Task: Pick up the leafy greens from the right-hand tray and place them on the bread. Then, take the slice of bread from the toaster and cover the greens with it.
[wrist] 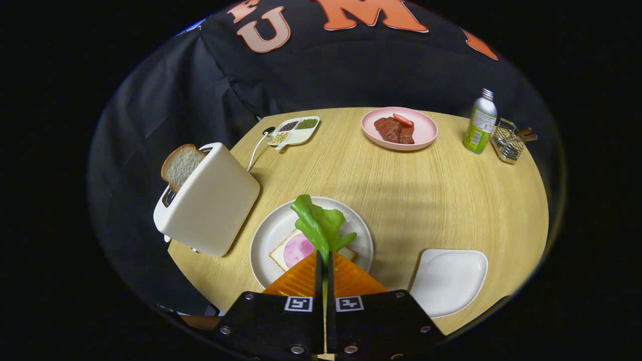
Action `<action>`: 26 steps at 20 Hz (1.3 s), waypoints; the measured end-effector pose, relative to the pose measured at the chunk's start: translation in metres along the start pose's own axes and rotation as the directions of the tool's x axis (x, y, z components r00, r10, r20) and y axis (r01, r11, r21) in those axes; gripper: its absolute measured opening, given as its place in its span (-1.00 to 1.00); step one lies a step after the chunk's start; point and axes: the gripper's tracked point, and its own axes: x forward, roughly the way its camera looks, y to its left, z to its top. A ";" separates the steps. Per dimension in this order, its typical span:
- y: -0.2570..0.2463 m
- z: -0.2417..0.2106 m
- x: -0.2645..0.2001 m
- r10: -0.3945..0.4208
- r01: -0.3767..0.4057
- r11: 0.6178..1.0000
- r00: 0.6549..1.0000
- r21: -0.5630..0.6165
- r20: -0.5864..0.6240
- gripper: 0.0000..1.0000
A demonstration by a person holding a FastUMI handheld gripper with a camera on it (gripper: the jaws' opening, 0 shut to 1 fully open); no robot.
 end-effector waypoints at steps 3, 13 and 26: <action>0.014 0.002 0.022 0.015 -0.015 1.000 1.000 0.014 -0.025 -0.95; 0.051 -0.024 0.057 0.009 -0.015 0.999 0.989 -0.044 -0.144 -0.63; 0.054 0.011 0.025 -0.057 0.055 0.997 0.997 -0.051 -0.052 -0.19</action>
